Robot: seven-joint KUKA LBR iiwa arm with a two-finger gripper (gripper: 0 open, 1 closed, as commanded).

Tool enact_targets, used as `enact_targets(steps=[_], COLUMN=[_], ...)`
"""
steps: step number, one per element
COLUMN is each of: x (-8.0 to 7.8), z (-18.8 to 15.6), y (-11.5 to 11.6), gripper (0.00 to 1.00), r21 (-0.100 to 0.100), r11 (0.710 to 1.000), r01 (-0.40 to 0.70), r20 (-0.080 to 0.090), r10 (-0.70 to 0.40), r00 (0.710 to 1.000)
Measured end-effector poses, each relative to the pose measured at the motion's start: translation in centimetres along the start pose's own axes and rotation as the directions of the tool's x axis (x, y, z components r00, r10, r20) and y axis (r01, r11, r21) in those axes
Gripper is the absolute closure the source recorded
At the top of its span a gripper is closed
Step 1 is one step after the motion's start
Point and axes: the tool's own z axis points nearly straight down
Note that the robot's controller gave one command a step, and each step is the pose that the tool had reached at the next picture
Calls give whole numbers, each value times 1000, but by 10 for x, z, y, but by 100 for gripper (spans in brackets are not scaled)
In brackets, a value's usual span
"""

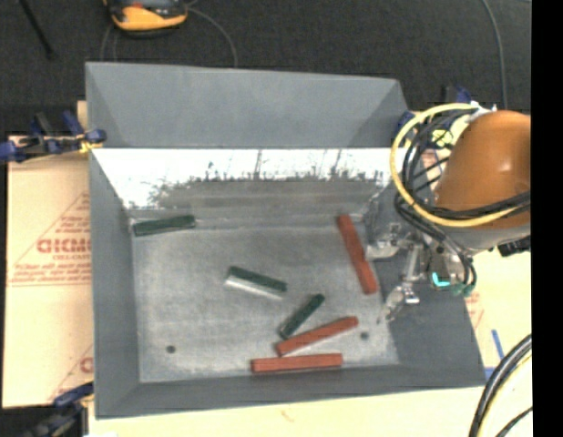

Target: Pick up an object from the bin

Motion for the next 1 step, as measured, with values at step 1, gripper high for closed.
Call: enact_targets(steps=[1], x=[-2], z=[-4], y=[0], gripper=[0], r21=[1], r11=[1000], r01=[4], r20=[8], r10=[-4], r00=[1000])
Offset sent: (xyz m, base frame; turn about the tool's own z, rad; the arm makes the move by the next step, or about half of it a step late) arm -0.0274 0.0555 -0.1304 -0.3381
